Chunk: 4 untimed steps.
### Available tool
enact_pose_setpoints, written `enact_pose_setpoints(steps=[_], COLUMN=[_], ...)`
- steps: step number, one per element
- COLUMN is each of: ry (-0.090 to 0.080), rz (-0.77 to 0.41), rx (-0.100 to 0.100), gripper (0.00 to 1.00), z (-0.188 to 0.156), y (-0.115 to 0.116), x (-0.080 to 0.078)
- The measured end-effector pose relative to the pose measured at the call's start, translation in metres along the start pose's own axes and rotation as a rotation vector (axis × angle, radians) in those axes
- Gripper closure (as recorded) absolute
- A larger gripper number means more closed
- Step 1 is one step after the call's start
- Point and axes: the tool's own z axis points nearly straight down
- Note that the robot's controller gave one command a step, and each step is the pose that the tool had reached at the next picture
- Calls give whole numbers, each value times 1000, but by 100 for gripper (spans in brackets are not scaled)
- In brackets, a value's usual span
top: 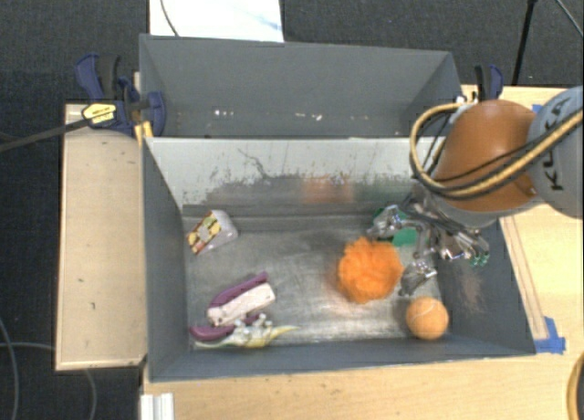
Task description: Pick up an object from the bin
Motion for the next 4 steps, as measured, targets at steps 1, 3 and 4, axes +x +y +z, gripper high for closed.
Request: enact_pose_setpoints(steps=[1, 3, 4], ry=[-2, 0, 8], rz=[166, 165, 165], rx=[6, 5, 0], gripper=[100, 100, 100], z=[56, 52, 34], y=[17, 17, 19], x=[-10, -9, -7])
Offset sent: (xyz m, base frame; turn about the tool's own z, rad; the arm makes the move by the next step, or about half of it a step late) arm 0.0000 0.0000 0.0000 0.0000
